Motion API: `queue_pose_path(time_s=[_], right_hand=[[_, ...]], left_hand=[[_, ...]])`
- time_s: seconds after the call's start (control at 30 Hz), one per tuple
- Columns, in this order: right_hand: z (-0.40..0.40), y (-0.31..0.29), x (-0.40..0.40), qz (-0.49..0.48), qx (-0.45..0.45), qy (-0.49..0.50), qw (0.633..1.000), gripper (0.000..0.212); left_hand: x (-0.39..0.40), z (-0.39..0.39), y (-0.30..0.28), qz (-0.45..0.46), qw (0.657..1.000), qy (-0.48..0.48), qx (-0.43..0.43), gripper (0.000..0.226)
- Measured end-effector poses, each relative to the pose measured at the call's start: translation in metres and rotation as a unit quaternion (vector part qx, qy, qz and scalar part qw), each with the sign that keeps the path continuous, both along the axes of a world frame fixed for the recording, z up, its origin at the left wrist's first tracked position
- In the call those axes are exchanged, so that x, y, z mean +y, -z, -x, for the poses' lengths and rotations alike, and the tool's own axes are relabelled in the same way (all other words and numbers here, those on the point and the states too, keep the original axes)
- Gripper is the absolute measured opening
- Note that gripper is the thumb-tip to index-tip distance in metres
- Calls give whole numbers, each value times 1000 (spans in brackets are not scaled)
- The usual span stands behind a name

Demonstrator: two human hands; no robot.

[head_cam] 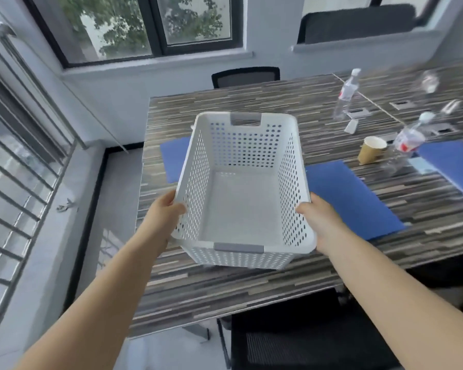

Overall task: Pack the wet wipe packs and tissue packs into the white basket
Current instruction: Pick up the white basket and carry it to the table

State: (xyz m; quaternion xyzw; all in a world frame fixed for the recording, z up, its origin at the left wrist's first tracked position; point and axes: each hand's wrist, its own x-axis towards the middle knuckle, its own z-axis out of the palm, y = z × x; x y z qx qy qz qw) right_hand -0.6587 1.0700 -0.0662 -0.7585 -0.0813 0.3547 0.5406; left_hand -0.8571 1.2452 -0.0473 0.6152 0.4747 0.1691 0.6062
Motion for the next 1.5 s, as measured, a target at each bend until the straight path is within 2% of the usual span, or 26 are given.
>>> queue_pose_path(time_s=[0.23,0.57,0.83,1.07,1.2,1.33,1.5], right_hand=[[-35,-35,-142,-70,-9,104,992,34],[-65,-54,-387,-130,-30,238,962,47],[-58,-44,-570,-100,-43,364,925,39],[-49,-17,-665,-60,-59,453,887,46],[-57,-2,-700,-56,-35,497,865,47],[-82,5,-731,-54,-27,507,860,48],[-159,8,-768,-54,-19,521,852,49]], left_hand=[[-100,-74,-22,-11,992,105,-64,45],[-307,-187,-34,-23,969,234,-76,49],[-479,-243,-16,-5,930,359,-73,53],[-586,-283,-1,-13,903,428,-35,43],[-624,-311,8,-16,885,465,-15,44],[-657,-348,15,4,876,482,0,47],[-699,-430,21,12,871,491,0,47]])
